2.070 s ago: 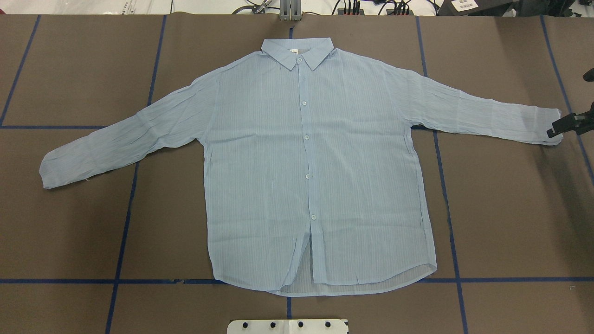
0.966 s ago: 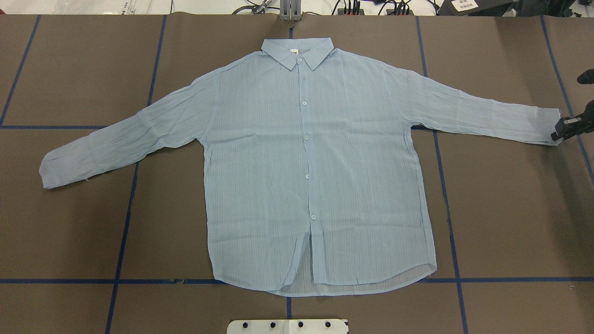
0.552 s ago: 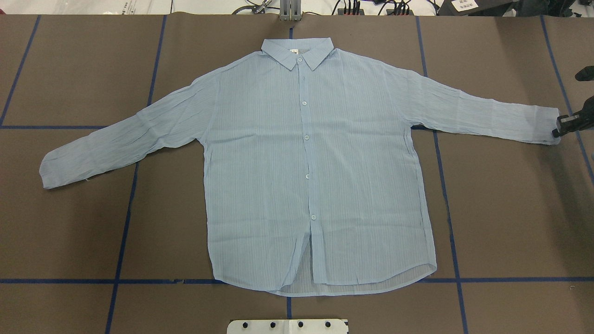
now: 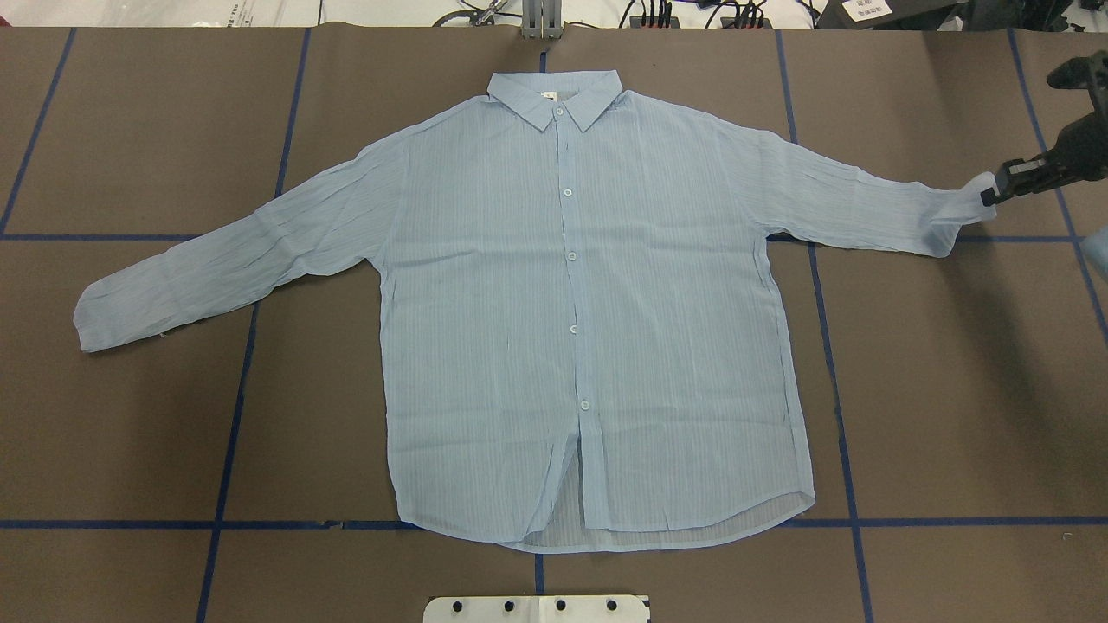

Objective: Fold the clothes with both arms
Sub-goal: 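Carry the sleeve across the shirt body toward the left gripper and release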

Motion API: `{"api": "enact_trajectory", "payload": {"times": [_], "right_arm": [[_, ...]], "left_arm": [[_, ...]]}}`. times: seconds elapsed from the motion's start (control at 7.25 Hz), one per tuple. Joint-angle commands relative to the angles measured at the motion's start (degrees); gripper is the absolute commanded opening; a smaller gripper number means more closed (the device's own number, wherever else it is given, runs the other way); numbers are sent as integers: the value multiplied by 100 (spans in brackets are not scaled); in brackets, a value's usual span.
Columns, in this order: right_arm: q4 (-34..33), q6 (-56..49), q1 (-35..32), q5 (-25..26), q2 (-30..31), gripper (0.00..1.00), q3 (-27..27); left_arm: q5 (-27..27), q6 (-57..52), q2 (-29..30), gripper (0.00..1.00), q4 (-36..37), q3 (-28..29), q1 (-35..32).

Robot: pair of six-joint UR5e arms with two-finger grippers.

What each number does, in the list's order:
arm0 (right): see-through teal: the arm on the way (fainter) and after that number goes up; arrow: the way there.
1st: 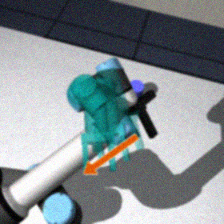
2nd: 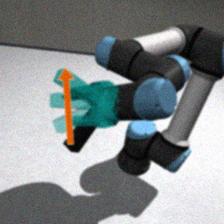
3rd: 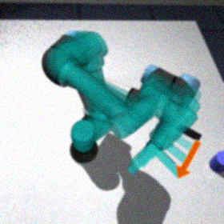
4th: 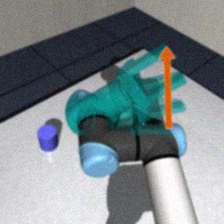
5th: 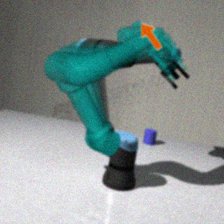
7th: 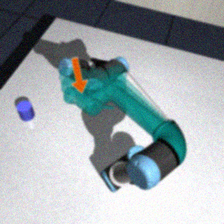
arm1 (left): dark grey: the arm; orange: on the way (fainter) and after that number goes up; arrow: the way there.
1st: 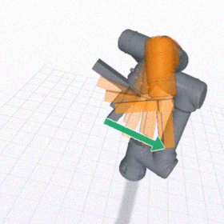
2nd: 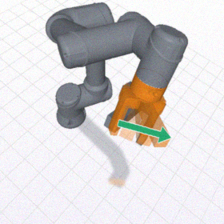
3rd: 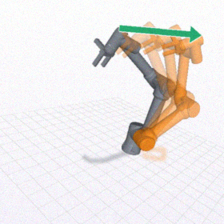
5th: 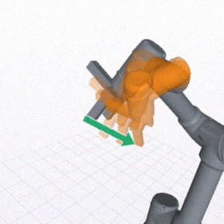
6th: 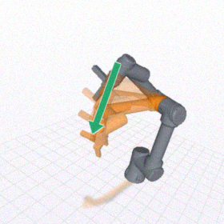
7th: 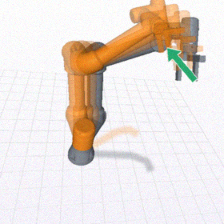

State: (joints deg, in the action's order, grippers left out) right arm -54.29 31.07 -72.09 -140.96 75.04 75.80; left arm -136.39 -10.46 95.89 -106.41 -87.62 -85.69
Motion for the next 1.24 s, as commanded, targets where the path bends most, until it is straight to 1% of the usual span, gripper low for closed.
{"api": "enact_trajectory", "payload": {"times": [0.0,0.28,0.41,0.55,0.69,0.83,0.97,1.1], "right_arm": [[-29,976,54,-441,-707,0,478],[-21,2055,553,-293,-1453,0,568],[-21,2609,860,-83,-1945,0,568],[-12,3041,1202,198,-2211,0,690],[-29,3114,1467,531,-2457,0,804],[-64,3220,1713,717,-2712,0,796],[-82,3273,1977,1154,-2940,0,744],[-82,3265,2362,1759,-3108,0,561]], "left_arm": [[-46,0,0,99,6,-1,0],[-54,0,-17,99,-3,0,-9],[-46,-9,-35,99,-3,0,-9],[-46,-9,-44,99,-3,8,0],[-46,-9,-44,99,-12,43,-9],[-46,-9,-53,99,-12,61,-9],[-46,-17,-53,99,-12,61,-9],[-46,-17,-62,99,-12,61,-9]]}}
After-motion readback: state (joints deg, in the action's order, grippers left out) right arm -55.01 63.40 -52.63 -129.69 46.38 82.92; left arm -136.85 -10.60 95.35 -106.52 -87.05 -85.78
